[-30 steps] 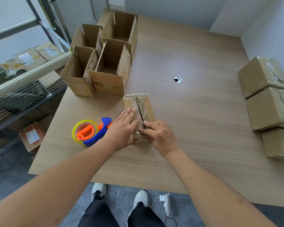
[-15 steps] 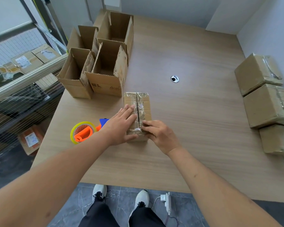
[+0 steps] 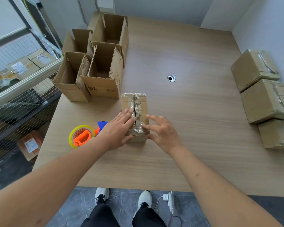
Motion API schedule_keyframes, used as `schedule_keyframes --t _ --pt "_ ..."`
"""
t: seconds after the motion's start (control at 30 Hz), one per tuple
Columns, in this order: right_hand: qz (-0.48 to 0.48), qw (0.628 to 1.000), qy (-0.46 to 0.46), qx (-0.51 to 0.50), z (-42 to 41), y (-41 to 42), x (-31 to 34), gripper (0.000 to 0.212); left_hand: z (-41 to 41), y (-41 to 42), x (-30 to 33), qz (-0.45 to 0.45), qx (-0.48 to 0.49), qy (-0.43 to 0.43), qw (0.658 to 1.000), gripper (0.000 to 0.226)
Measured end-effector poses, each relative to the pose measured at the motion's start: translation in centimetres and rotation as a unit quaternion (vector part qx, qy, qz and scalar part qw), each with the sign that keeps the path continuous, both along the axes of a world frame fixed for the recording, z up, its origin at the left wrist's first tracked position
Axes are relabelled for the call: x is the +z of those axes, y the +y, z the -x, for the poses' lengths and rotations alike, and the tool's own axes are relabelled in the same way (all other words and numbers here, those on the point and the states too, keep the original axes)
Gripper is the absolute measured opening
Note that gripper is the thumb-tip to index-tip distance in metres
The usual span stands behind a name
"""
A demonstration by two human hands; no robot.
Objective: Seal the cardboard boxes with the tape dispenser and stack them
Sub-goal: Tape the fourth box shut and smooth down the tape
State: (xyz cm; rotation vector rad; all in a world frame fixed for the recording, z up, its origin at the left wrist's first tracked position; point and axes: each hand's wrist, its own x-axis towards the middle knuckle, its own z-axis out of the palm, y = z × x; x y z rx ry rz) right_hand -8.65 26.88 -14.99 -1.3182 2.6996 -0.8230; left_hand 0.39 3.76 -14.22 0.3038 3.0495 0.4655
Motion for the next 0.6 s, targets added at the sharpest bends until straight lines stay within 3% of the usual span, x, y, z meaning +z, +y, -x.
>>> schedule_keyframes --t 0.17,0.37,0.6 --pt "-0.014 0.993 -0.117 0.007 0.5 0.2 0.9 0.052 -0.2 -0.3 0.1 -0.032 -0.046 0.002 0.998 0.076" --pt "-0.02 0.994 -0.104 -0.001 0.5 -0.2 1.0 0.045 0.2 -0.6 -0.3 -0.047 -0.048 -0.017 0.998 0.068" --pt "-0.014 0.985 -0.104 -0.137 -1.4 -0.4 -0.5 0.054 0.4 0.8 -1.2 -0.063 -0.007 0.046 0.997 0.06"
